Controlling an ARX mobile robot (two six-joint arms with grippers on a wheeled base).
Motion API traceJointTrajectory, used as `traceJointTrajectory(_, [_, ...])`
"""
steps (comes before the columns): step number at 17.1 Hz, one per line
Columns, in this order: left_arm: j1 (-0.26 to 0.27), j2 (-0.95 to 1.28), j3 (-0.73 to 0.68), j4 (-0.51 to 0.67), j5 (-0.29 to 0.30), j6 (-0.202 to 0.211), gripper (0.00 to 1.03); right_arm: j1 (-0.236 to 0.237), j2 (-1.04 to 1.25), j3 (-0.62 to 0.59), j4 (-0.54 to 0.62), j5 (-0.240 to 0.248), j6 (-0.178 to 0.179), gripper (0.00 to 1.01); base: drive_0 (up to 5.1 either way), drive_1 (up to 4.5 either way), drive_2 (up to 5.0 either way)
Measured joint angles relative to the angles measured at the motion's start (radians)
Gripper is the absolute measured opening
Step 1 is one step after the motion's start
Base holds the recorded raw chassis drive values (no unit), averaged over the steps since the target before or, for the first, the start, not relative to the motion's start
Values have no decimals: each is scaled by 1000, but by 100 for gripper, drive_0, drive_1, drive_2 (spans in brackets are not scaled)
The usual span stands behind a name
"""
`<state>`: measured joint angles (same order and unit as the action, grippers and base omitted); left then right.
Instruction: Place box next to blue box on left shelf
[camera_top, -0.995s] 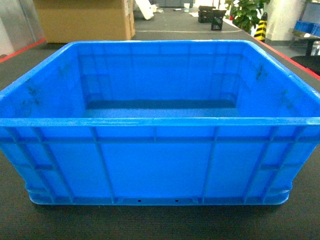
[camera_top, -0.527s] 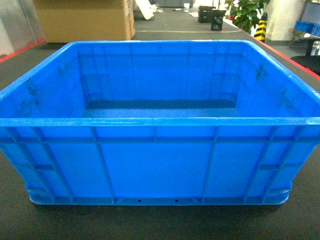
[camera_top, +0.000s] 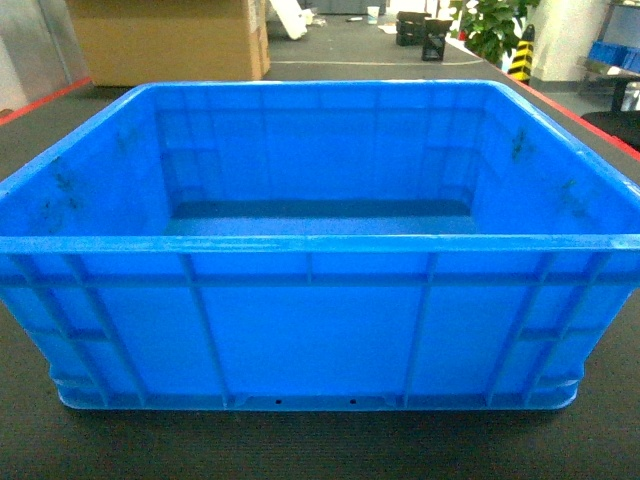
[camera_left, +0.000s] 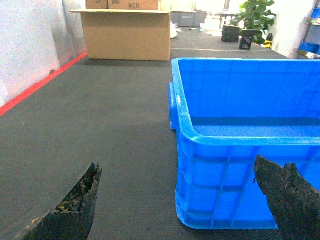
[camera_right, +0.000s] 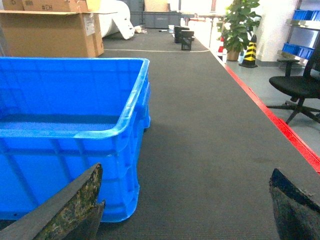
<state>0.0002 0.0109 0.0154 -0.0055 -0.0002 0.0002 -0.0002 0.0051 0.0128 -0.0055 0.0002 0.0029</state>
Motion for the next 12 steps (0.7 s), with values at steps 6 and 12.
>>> traceJointTrajectory(6, [0,0,0,0,0,0,98,0,0,0,0,0,0,98,0,0,0])
traceJointTrajectory(12, [0,0,0,0,0,0,98,0,0,0,0,0,0,98,0,0,0])
